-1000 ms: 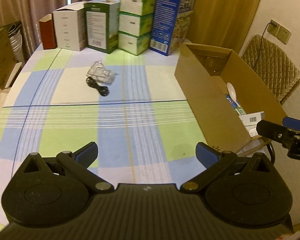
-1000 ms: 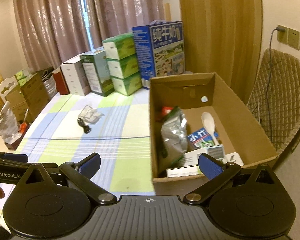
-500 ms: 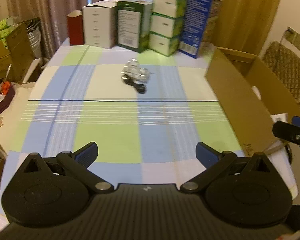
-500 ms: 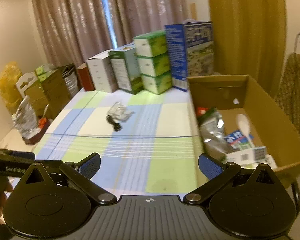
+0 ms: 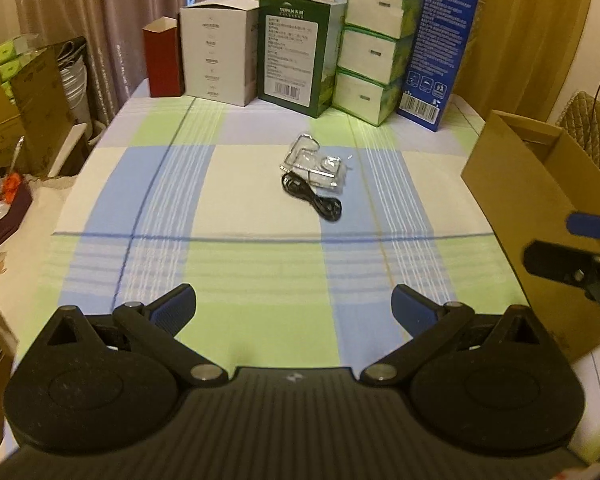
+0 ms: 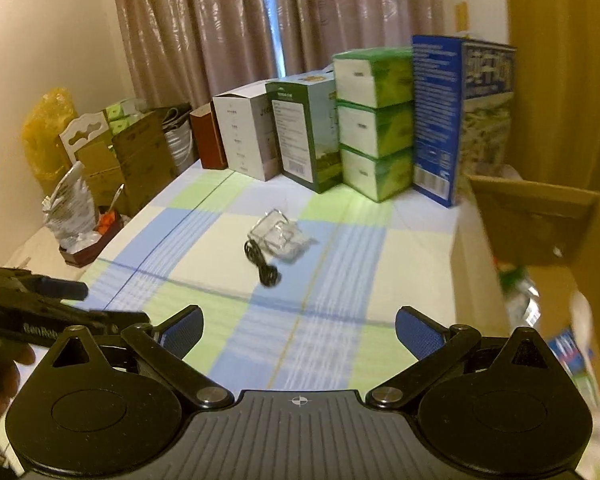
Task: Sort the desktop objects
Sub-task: 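Lower the right tool onto the clear plastic holder and close it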
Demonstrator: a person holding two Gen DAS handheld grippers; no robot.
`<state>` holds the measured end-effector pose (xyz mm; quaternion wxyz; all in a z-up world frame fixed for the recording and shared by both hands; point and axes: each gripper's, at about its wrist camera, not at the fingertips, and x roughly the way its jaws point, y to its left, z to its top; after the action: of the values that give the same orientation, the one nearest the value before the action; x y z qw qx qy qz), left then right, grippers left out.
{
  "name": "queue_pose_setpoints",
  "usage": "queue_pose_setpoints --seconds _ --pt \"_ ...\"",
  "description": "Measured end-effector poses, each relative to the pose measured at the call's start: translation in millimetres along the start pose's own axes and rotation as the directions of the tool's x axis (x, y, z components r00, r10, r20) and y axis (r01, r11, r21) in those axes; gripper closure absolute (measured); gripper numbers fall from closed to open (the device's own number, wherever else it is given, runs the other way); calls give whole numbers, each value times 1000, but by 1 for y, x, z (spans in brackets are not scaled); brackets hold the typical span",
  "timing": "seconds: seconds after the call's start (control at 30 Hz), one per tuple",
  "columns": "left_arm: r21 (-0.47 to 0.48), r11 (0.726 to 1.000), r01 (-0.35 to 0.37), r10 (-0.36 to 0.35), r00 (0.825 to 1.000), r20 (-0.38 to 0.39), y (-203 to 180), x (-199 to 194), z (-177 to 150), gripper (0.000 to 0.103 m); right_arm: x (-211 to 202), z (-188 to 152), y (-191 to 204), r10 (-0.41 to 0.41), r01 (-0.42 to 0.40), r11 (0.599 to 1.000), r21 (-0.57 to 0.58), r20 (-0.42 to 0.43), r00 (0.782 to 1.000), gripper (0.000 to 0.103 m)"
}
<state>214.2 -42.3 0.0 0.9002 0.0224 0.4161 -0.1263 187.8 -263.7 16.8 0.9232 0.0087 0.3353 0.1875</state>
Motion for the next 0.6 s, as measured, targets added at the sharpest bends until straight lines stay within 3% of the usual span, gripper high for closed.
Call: queue_pose_setpoints --seconds 0.07,0.17,0.47,0.53,0.6 --pt "3 1000 10 -10 1000 0 0 20 8 1 26 9 -6 10 -10 1000 -17 -11 1000 22" --pt "-4 999 32 -33 999 -7 3 55 21 1 62 21 -16 16 -17 999 -41 -22 1000 30" --pt "-22 998 60 -59 998 26 4 146 54 1 140 35 -49 -10 9 1000 -24 -55 998 36" --pt "-15 997 73 -73 997 27 1 158 59 3 150 37 -55 -16 15 1000 -15 -60 998 36" --pt "-8 997 80 -79 997 22 1 172 62 12 160 38 -59 -24 24 1000 -6 -61 998 36"
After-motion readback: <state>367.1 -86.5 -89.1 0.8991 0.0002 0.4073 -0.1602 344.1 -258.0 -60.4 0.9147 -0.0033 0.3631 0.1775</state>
